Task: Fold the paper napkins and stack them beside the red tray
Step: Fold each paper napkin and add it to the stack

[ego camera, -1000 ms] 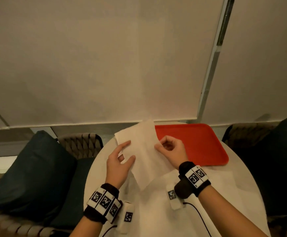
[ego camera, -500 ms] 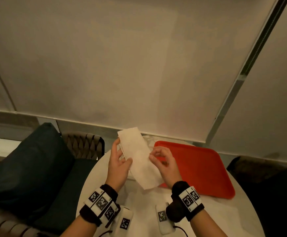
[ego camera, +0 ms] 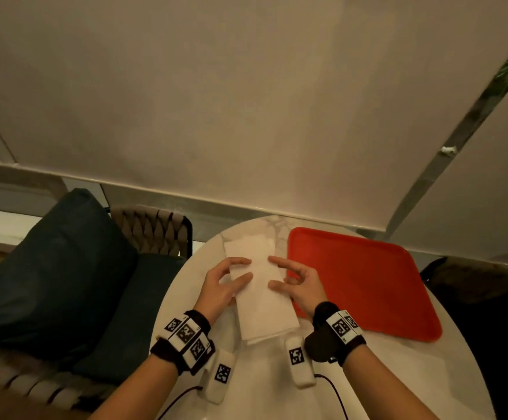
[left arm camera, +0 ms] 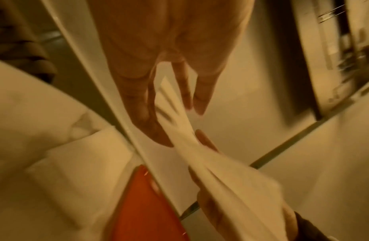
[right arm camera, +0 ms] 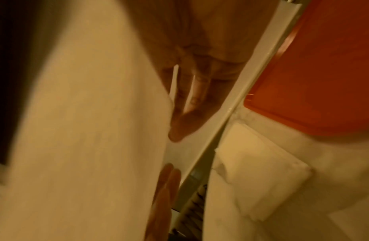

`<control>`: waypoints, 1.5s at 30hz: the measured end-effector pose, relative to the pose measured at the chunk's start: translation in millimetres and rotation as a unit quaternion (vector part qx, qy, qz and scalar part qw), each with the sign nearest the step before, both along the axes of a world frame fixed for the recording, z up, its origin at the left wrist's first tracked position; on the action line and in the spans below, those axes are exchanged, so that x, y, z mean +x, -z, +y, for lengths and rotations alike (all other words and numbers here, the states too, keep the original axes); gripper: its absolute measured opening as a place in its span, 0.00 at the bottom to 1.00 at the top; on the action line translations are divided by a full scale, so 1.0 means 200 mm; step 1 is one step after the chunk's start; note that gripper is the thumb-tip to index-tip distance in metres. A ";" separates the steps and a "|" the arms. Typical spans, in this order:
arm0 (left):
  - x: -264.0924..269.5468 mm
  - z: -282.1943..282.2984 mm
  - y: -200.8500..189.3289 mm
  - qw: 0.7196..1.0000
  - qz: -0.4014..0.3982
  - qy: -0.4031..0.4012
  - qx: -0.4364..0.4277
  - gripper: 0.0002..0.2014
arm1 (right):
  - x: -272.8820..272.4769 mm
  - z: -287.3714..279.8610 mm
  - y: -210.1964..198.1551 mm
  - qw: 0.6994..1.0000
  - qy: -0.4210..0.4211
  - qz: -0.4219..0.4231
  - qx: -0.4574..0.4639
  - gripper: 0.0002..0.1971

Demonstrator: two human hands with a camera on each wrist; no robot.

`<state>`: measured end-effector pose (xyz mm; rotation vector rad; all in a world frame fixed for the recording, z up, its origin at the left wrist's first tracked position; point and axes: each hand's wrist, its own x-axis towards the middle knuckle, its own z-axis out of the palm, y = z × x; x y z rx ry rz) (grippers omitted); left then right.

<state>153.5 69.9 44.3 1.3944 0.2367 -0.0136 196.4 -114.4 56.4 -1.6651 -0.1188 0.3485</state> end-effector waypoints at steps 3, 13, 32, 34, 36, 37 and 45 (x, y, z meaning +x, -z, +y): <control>0.07 0.04 0.15 0.998 0.038 0.011 0.042 0.18 | 0.06 0.03 0.11 0.999 0.011 0.035 -0.025 0.19; 0.47 0.09 0.30 0.992 -0.003 0.080 0.099 0.29 | 0.39 0.08 0.32 0.994 0.079 0.024 -0.070 0.14; 0.76 0.05 0.60 0.765 0.134 0.237 0.584 0.35 | 0.63 0.14 0.67 0.903 -0.079 -0.028 -0.421 0.30; 0.71 0.01 0.56 0.766 0.111 0.203 0.600 0.35 | 0.59 0.11 0.62 0.914 -0.074 -0.018 -0.399 0.31; 0.64 -0.03 0.52 0.789 0.062 0.141 0.595 0.33 | 0.53 0.05 0.56 0.927 -0.044 -0.025 -0.371 0.29; 0.58 -0.05 0.51 0.803 0.035 0.109 0.585 0.32 | 0.48 0.01 0.53 0.931 -0.027 -0.032 -0.362 0.28; 0.04 -0.30 0.53 0.822 -0.025 0.159 0.546 0.24 | 0.01 -0.42 0.40 0.933 0.041 -0.002 -0.357 0.21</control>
